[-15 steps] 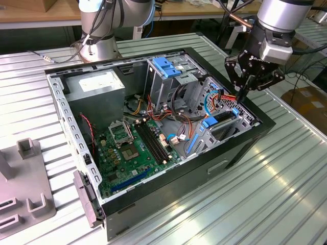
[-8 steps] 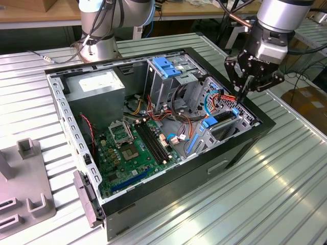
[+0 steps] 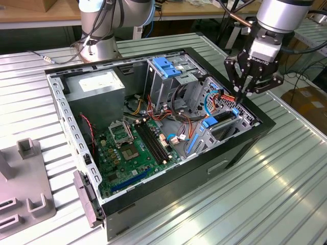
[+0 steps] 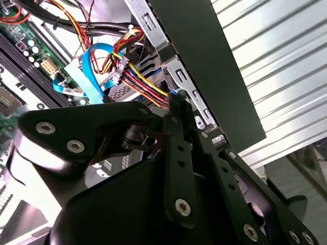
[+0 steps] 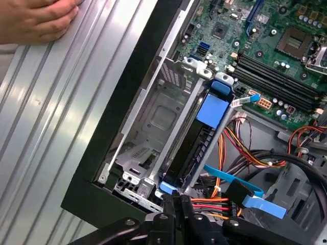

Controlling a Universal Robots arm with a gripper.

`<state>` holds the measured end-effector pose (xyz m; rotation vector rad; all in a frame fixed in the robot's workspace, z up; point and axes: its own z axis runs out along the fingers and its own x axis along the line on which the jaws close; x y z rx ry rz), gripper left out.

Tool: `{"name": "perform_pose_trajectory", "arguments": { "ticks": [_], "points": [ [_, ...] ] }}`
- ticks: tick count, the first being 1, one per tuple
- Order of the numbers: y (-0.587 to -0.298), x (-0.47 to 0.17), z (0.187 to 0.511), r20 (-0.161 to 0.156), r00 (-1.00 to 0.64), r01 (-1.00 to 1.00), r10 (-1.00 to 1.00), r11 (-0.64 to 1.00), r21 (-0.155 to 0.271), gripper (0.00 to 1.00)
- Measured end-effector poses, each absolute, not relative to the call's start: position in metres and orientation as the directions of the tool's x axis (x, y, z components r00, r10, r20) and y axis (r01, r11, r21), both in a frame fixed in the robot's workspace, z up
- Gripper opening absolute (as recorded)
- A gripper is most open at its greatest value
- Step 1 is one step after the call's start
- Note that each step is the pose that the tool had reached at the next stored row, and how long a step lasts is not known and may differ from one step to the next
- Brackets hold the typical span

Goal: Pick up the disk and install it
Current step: 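Insert the first disk wire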

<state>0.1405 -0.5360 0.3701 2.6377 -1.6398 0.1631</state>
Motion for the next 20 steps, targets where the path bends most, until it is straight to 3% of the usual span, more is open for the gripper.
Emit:
{"name": "perform_pose_trajectory", "arguments": {
  "ticks": [7, 20],
  "points": [
    [-0.5359, 0.1405, 0.3697, 0.105, 0.304, -0.951, -0.947, -0.308, -0.029, 0.16],
    [-0.5359, 0.1404, 0.3697, 0.106, 0.302, -0.951, -0.947, -0.306, -0.029, 0.16]
  ]
}}
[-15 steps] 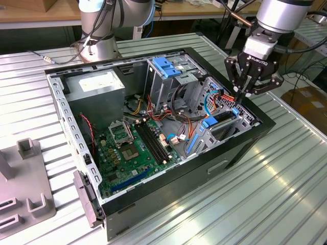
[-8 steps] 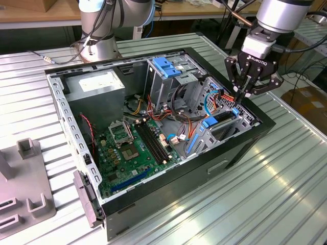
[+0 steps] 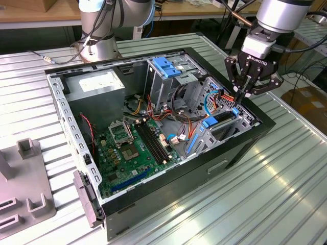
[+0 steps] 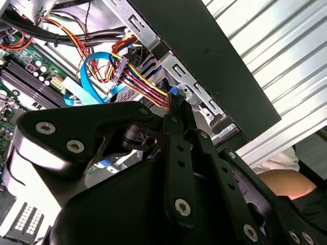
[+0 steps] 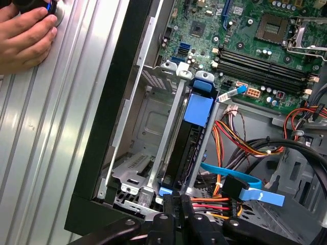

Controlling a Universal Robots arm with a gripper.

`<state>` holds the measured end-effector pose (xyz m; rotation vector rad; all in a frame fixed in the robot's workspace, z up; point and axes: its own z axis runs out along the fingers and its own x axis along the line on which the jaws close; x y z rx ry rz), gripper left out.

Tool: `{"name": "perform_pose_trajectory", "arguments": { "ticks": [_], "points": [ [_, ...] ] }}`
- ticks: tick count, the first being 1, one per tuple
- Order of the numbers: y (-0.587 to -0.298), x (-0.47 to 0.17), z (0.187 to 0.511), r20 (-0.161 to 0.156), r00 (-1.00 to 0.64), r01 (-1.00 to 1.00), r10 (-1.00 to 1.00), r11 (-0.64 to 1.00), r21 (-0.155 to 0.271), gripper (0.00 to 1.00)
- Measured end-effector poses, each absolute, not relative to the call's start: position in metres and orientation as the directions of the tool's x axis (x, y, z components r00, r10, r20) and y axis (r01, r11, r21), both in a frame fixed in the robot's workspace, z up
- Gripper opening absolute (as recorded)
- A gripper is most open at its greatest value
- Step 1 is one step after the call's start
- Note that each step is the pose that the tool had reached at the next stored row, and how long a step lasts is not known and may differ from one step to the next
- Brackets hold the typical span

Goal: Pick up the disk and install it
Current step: 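Insert the first disk wire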

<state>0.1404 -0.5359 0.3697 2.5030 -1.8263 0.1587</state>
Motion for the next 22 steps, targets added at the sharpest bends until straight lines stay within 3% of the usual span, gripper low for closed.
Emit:
{"name": "perform_pose_trajectory", "arguments": {
  "ticks": [22],
  "points": [
    [-0.5355, 0.1333, 0.3677, 0.105, 0.103, -0.994, -0.989, -0.107, -0.028, 0.16]
  ]
}}
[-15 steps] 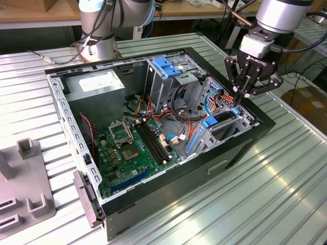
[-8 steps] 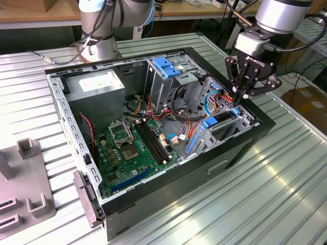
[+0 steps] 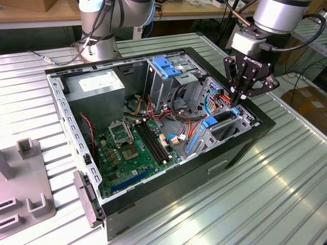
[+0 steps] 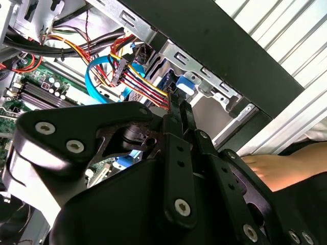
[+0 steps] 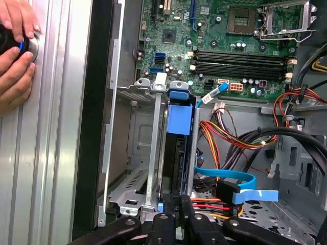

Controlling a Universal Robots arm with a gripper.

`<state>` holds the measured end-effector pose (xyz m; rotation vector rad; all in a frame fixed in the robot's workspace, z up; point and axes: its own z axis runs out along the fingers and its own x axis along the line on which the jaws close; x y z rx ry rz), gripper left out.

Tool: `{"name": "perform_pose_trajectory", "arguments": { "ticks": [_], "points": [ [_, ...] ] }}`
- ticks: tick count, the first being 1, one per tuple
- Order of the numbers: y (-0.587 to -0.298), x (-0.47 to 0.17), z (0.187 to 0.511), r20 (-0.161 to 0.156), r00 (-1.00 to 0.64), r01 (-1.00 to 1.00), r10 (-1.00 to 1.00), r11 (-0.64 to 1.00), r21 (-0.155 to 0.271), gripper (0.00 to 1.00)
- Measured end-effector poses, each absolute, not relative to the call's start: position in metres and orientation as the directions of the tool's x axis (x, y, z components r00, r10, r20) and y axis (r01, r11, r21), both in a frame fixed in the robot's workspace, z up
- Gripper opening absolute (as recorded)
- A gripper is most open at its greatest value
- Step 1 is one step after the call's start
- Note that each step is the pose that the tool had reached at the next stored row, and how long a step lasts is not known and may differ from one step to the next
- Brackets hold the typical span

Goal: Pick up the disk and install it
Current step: 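Insert the first disk wire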

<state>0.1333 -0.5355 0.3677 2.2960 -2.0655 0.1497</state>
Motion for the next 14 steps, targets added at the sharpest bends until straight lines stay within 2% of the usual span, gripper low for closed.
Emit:
{"name": "perform_pose_trajectory", "arguments": {
  "ticks": [14],
  "points": [
    [-0.5354, 0.1328, 0.3671, 0.105, 0.090, -0.995, -0.990, -0.093, -0.028, 0.16]
  ]
}}
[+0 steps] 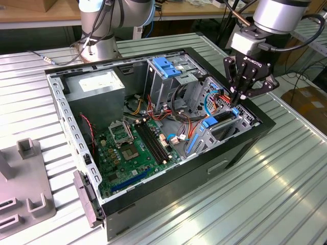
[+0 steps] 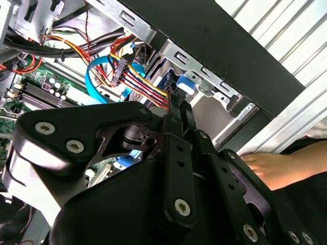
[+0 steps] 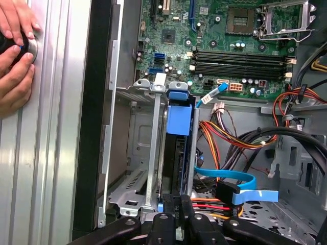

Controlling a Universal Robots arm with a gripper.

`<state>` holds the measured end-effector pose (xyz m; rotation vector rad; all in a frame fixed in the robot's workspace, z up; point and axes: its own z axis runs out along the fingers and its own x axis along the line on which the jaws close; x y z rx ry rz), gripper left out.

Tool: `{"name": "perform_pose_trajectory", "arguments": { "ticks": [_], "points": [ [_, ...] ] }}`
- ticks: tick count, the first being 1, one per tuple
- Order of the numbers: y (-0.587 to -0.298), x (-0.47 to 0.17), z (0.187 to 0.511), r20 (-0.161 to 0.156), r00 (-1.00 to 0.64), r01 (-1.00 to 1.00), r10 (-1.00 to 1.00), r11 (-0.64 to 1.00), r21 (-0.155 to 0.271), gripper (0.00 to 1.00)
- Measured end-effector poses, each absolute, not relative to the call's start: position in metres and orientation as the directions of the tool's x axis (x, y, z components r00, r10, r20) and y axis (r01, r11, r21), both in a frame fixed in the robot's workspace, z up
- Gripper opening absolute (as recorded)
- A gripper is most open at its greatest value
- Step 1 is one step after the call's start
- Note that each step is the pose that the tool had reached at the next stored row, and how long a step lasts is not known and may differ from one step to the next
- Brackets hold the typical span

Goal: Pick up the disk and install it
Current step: 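Insert the first disk wire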

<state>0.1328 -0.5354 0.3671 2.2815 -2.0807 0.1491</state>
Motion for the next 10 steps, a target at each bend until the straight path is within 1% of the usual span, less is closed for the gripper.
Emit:
{"name": "perform_pose_trajectory", "arguments": {
  "ticks": [10],
  "points": [
    [-0.5355, 0.1281, 0.3607, 0.104, 0.013, -0.999, -0.994, -0.016, -0.028, 0.16]
  ]
}}
